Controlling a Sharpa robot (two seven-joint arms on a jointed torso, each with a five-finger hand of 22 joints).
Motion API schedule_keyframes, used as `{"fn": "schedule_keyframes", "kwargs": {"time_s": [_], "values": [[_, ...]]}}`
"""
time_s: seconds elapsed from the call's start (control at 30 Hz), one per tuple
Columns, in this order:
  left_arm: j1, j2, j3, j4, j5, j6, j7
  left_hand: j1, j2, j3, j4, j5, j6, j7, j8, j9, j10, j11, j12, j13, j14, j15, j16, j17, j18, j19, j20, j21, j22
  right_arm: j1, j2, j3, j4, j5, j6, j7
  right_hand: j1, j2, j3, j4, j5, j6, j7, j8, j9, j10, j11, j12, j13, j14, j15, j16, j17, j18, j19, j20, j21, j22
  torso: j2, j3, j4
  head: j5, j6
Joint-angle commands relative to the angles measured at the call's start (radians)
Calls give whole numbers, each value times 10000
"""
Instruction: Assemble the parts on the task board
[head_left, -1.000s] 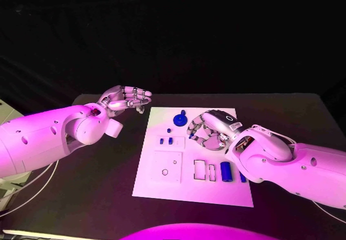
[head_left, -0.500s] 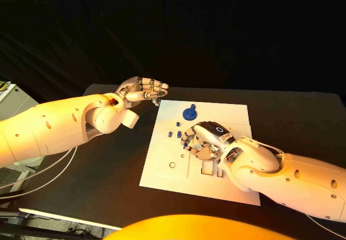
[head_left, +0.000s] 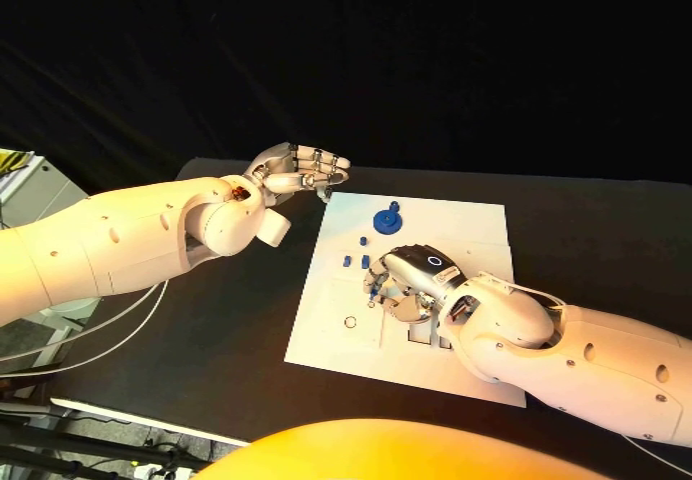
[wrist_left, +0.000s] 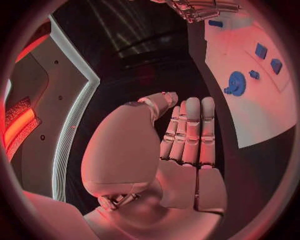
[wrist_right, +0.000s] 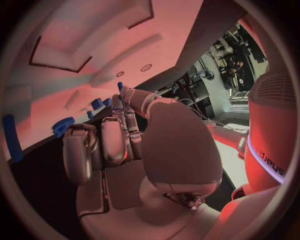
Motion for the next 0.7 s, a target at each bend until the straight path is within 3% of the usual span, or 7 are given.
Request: {"fn": "schedule_keyframes", "kwargs": {"time_s": [0.03,0.7], "values": [[17,27,9,9,80,9,119,-43,83,-8,-55,42,-32,14,-26,-7,-26,7,64,-13,40,15,-42,-14,138,-24,6,54,14,-22,35,-12,-7,-324,455,-164,-2,104,-4,-44,14,9,20,-5,11,552,-483,31,87,404,-24,5,-6,-143,631,-65,-37,2207,0,6,-9,28,-32],[18,39,8,-33,82,113,26,-62,88,-13,-55,41,-20,10,-19,-7,-19,4,76,-13,42,15,-44,-20,139,-33,10,51,15,-78,131,-53,-76,-388,634,-209,-35,113,-3,-49,12,9,24,-9,13,551,-480,20,91,404,-20,9,-12,-144,631,-61,-34,2209,-6,9,-3,100,-95]]}}
